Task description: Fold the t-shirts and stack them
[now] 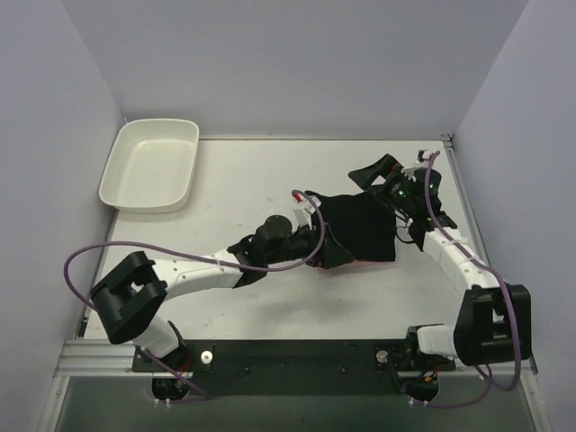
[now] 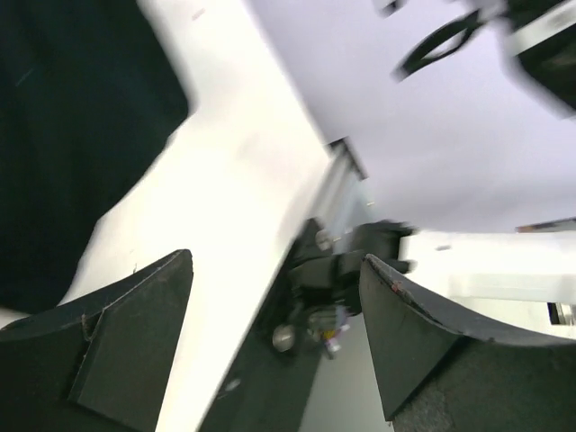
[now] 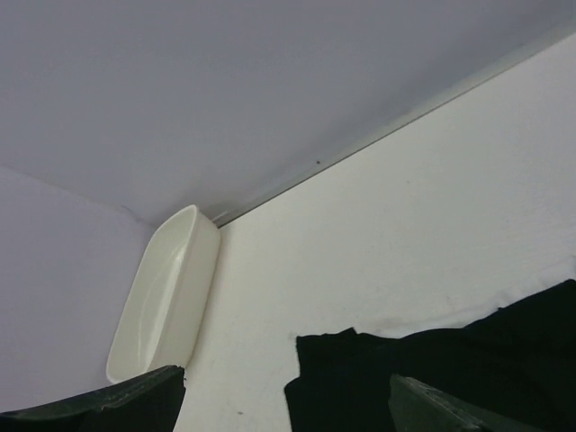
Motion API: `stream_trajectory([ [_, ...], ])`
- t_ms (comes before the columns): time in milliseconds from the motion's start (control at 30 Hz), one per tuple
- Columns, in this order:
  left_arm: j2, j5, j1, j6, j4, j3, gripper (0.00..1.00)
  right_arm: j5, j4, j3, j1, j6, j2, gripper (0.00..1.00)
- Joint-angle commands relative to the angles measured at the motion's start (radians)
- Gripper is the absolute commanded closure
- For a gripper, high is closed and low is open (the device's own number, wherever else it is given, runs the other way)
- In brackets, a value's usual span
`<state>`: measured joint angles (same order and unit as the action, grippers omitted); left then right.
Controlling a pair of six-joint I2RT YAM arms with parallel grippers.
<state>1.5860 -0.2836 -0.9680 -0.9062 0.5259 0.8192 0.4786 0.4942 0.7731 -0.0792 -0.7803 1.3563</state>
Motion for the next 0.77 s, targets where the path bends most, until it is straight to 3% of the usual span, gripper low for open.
stream_trajectory([
  [0, -0.127, 0.032, -0.024, 0.076, -0.174, 0.136, 0.16, -0.054, -0.104, 0.029, -0.057, 0.072, -0.141, 0.00],
  [233, -0.207, 0.095, -0.020, 0.118, -0.305, 0.207, 0.16, -0.103, -0.124, -0.058, -0.189, 0.046, -0.198, 0.00],
  [300, -0.238, 0.165, -0.020, 0.154, -0.429, 0.248, 0.10, -0.161, -0.178, -0.064, -0.224, 0.067, -0.221, 0.00],
  [500, -0.362, 0.499, -0.014, 0.242, -0.757, 0.262, 0.03, -0.467, -0.449, -0.052, -0.424, 0.208, -0.382, 0.00],
  [667, -0.484, 0.654, 0.017, 0.244, -0.915, 0.212, 0.03, -0.633, -0.604, -0.051, -0.551, 0.285, -0.558, 0.00],
  [733, -0.530, 0.702, 0.018, 0.240, -0.932, 0.186, 0.03, -0.814, -0.675, -0.026, -0.599, 0.314, -0.597, 0.00],
])
